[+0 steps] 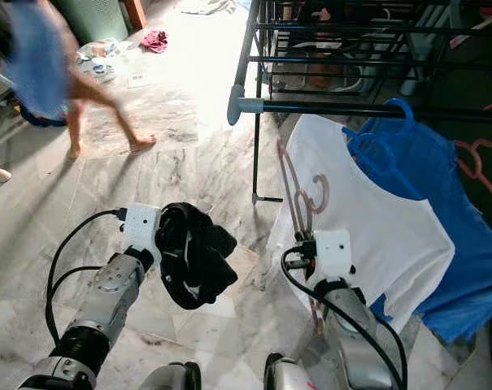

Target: Hang hanger

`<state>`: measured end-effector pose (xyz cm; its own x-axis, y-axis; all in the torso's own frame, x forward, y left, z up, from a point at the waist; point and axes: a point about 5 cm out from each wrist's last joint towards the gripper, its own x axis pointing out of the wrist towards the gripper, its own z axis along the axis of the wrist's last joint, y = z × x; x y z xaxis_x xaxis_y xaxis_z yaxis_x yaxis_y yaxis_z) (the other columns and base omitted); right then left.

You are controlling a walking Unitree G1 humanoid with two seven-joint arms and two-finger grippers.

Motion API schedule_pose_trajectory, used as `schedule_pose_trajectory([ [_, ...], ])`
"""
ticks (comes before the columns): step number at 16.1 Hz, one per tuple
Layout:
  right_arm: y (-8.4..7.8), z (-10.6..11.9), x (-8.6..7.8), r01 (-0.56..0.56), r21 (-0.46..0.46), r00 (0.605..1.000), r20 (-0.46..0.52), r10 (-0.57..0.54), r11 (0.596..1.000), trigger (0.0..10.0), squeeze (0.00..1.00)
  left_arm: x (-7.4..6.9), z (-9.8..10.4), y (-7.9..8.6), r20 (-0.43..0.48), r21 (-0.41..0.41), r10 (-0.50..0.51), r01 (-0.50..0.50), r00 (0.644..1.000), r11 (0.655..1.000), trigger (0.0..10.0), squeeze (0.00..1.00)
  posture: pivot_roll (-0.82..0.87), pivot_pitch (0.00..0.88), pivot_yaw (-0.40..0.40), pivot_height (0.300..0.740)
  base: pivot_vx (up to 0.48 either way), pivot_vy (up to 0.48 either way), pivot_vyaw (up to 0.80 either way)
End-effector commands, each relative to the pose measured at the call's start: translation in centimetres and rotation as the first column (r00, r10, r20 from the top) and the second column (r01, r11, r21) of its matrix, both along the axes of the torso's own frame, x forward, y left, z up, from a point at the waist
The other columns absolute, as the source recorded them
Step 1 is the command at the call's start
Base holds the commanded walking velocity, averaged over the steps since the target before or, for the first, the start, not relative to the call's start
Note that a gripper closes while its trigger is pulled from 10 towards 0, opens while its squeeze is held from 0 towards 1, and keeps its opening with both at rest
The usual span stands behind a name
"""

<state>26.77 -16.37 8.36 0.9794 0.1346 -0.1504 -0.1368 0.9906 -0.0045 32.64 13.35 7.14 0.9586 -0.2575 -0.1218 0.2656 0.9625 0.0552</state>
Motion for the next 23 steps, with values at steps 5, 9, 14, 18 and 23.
schedule_pose_trajectory([
  [5, -0.29, -0.41, -0.50, 0.008, 0.015, 0.999, -0.037, -0.008, 1.000, 10.0, 0.00, -0.71, -1.12, 0.46, -0.040, -0.010, 0.051, -0.051, 0.998, 0.999, 10.0, 0.00, -0.04, 0.167, 0.042, 0.740, -0.319, 0.000, 0.00],
  [9, -0.12, -0.35, -0.13, -0.002, 0.013, 0.999, -0.043, 0.003, 1.000, 10.0, 0.00, -0.32, -0.78, 0.28, -0.035, -0.013, 0.055, -0.055, 0.998, 0.998, 10.0, 0.00, -0.04, 0.163, 0.035, 0.740, -0.377, 0.000, 0.00],
  [14, -0.04, -0.38, -0.12, -0.002, 0.016, 0.999, -0.049, 0.002, 1.000, 10.0, 0.00, -0.24, -0.73, 0.41, -0.037, -0.007, 0.056, -0.056, 0.998, 0.998, 10.0, 0.00, -0.04, 0.166, 0.040, 0.740, -0.382, 0.000, 0.00],
  [18, 0.15, -0.48, -0.22, -0.005, 0.018, 0.998, -0.055, 0.006, 1.000, 10.0, 0.00, -0.22, -0.74, 0.42, -0.039, -0.005, 0.055, -0.055, 0.998, 0.998, 10.0, 0.00, -0.04, 0.170, 0.042, 0.740, -0.384, 0.000, 0.00],
  [23, 0.25, -0.28, -0.02, -0.012, 0.014, 0.998, -0.055, 0.013, 1.000, 10.0, 0.00, -0.21, -0.55, 0.13, -0.041, -0.085, 0.012, -0.015, 0.999, 0.996, 10.0, 0.00, -0.04, 0.175, 0.036, 0.740, -0.278, 0.000, 0.00],
])
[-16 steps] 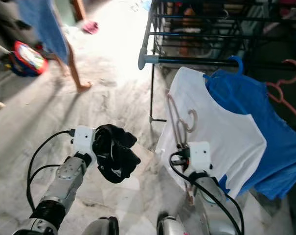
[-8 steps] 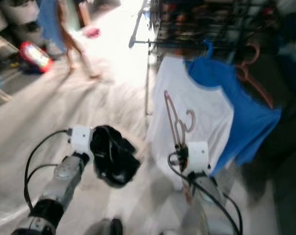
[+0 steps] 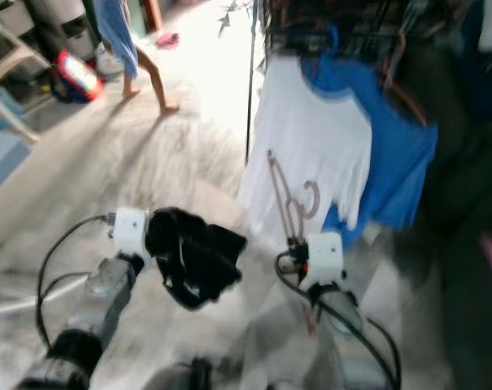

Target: Hang hanger

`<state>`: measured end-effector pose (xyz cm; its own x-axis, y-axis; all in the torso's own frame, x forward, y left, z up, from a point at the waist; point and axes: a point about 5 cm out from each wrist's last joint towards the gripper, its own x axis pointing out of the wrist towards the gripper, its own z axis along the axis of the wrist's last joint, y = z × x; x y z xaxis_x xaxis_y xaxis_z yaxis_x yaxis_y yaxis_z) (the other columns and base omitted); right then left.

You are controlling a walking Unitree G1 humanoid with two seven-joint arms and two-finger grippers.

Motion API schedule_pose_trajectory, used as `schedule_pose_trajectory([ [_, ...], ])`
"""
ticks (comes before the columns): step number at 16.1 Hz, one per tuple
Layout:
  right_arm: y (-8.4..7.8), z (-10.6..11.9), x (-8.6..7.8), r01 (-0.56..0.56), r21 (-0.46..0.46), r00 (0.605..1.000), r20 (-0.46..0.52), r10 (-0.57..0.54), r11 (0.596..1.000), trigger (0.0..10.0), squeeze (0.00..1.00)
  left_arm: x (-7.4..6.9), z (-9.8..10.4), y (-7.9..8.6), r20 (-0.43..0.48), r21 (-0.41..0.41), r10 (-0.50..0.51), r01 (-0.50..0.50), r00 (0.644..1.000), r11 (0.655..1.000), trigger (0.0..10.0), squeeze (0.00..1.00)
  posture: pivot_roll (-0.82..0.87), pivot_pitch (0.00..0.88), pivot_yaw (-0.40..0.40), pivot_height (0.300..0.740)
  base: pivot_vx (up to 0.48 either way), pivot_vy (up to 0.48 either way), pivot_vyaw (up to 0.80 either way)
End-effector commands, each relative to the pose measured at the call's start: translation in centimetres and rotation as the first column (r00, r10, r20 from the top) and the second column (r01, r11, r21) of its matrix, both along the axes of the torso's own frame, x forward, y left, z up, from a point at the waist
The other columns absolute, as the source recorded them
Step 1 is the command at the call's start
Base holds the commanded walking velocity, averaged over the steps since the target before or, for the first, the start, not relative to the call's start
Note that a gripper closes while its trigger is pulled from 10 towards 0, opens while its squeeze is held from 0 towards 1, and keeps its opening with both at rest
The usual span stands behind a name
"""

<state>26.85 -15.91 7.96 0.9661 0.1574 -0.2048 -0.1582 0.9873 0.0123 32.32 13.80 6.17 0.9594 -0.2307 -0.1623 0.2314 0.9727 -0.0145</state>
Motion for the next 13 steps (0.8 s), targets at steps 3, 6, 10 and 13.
schedule_pose_trajectory([
  [3, -0.06, 0.11, -0.15, 0.007, 0.005, 1.000, -0.001, -0.007, 1.000, 10.0, 0.00, 0.29, 0.63, -0.06, 0.013, -0.056, -0.010, 0.010, 1.000, 0.998, 10.0, 0.00, -0.04, 0.178, 0.037, 0.740, 0.000, 0.000, -0.20],
  [6, 0.10, 0.01, -0.17, 0.005, 0.005, 1.000, -0.006, -0.005, 1.000, 10.0, 0.00, 0.47, 0.81, 0.10, 0.016, -0.058, -0.020, 0.021, 1.000, 0.998, 10.0, 0.00, -0.04, 0.184, 0.040, 0.740, 0.000, 0.000, -0.80],
  [10, 0.29, -0.06, -0.35, 0.004, 0.004, 1.000, -0.005, -0.004, 1.000, 10.0, 0.00, 0.51, 0.97, -0.03, 0.023, -0.057, -0.043, 0.044, 0.999, 0.997, 10.0, 0.00, -0.05, 0.191, 0.048, 0.740, 0.000, 0.241, -0.74],
  [13, 0.43, -0.13, -0.52, 0.002, -0.001, 1.000, -0.006, -0.002, 1.000, 10.0, 0.00, 0.43, 0.99, -0.19, 0.025, -0.059, -0.057, 0.058, 0.998, 0.997, 10.0, 0.00, -0.05, 0.196, 0.050, 0.740, 0.000, 0.419, -0.58],
])
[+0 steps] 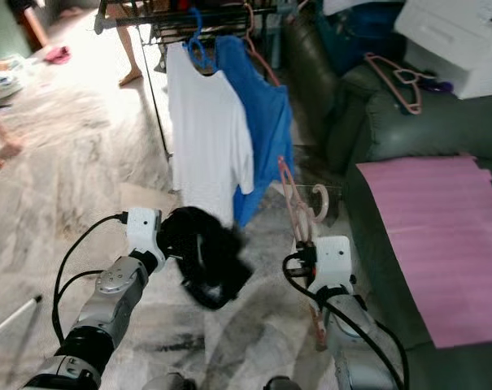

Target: Hang hanger

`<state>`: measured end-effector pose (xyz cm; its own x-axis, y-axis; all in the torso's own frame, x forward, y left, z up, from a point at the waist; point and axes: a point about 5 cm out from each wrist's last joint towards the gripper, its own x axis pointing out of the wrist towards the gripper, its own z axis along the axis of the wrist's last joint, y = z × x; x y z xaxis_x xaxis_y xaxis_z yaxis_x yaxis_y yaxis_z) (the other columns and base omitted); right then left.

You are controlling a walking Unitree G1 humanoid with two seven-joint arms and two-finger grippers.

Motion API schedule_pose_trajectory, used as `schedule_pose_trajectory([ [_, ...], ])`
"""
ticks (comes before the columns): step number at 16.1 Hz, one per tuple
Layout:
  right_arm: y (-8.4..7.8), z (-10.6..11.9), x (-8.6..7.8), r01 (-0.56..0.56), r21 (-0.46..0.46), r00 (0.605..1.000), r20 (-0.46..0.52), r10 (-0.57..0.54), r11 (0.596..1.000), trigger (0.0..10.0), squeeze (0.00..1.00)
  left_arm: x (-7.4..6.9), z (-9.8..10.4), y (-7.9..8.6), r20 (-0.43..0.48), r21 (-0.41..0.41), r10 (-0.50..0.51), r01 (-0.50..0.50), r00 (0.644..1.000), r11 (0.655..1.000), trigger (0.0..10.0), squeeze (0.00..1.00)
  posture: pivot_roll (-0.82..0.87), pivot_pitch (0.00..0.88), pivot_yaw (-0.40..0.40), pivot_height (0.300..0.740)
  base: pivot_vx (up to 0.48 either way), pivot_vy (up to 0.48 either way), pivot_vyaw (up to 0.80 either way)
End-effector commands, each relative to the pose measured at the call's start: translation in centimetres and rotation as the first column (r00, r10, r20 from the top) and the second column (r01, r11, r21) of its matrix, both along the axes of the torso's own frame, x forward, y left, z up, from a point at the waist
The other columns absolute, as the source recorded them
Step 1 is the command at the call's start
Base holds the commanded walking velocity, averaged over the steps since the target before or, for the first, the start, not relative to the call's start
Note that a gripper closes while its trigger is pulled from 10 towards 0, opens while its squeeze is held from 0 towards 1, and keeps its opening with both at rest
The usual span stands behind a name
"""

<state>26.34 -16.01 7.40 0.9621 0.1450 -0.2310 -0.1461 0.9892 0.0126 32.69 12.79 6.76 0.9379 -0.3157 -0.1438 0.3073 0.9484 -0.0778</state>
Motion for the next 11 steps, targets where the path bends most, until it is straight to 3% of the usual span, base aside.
schedule_pose_trajectory([
  [1, 0.58, 0.38, -0.06, -0.012, 0.003, 1.000, 0.020, 0.012, 1.000, 10.0, 0.00, 0.03, 0.38, 0.78, 0.023, 0.007, 0.019, -0.020, 1.000, 1.000, 10.0, 0.00, -0.05, 0.196, 0.051, 0.740, 0.000, 0.480, -0.42],
  [11, 1.34, 0.12, -0.34, -0.060, 0.003, 0.998, 0.012, 0.060, 0.998, 10.0, 0.00, -0.34, 0.14, 0.37, 0.027, 0.032, 0.000, 0.000, 1.000, 0.999, 10.0, 0.00, -0.04, 0.205, 0.058, 0.740, 0.000, 0.471, 0.00],
])
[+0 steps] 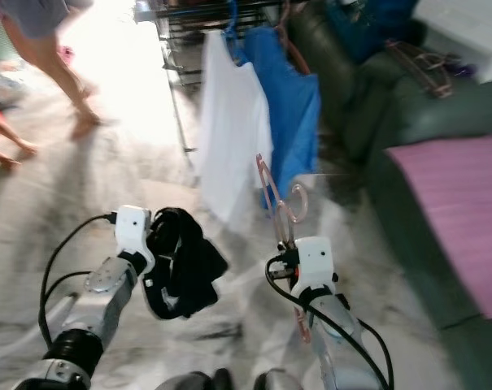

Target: Hang hanger

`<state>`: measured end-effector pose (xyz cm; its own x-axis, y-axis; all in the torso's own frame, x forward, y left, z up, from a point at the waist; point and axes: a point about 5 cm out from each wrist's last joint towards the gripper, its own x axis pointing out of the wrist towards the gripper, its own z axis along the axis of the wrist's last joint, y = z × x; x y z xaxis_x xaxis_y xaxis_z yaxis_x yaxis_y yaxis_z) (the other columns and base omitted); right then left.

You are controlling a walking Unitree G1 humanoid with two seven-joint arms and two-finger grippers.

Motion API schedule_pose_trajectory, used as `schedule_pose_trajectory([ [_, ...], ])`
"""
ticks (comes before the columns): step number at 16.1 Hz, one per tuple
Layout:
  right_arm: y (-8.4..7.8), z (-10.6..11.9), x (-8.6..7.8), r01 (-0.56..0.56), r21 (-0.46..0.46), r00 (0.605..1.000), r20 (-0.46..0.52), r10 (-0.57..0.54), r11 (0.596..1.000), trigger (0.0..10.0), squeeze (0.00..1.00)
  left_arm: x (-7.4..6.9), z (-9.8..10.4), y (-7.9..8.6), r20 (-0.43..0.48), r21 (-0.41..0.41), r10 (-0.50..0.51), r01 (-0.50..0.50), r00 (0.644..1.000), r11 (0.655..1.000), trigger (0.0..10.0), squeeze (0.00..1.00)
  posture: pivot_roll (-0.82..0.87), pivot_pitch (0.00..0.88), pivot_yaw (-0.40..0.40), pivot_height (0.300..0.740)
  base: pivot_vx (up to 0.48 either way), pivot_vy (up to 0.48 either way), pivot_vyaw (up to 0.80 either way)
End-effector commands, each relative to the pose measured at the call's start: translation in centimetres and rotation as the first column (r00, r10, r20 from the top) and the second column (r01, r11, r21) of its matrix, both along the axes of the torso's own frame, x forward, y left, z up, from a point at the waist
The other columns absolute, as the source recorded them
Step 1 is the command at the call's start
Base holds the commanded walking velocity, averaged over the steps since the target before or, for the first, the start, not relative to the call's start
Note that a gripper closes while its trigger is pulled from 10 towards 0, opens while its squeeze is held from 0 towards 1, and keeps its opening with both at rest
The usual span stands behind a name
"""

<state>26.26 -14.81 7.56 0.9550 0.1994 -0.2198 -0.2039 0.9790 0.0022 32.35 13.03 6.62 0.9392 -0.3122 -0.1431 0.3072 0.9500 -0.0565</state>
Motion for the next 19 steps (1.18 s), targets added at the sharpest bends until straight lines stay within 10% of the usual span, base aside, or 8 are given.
schedule_pose_trajectory([
  [1, 0.2, -0.1, -0.3, -0.003, 0.012, 1.000, -0.003, 0.003, 1.000, 10.0, 0.00, 0.0, 0.3, 0.0, 0.021, 0.009, -0.002, 0.002, 1.000, 1.000, 10.0, 0.00, -0.04, 0.205, 0.058, 0.740, 0.000, 0.285, 0.00],
  [12, 0.6, -0.5, -0.6, -0.021, 0.018, 0.999, -0.026, 0.021, 1.000, 10.0, 0.00, 0.3, 1.1, -0.3, 0.082, 0.063, -0.041, 0.036, 0.996, 0.997, 10.0, 0.00, -0.04, 0.217, 0.070, 0.740, 0.000, 0.000, 0.00],
  [19, 0.2, -1.5, -2.6, -0.199, 0.028, 0.971, -0.133, 0.201, 0.980, 10.0, 0.00, 3.6, 4.4, -0.7, 0.172, 0.176, 0.043, -0.073, 0.984, 0.982, 10.0, 0.00, -0.05, 0.242, 0.076, 0.740, 0.000, 0.000, 0.00],
])
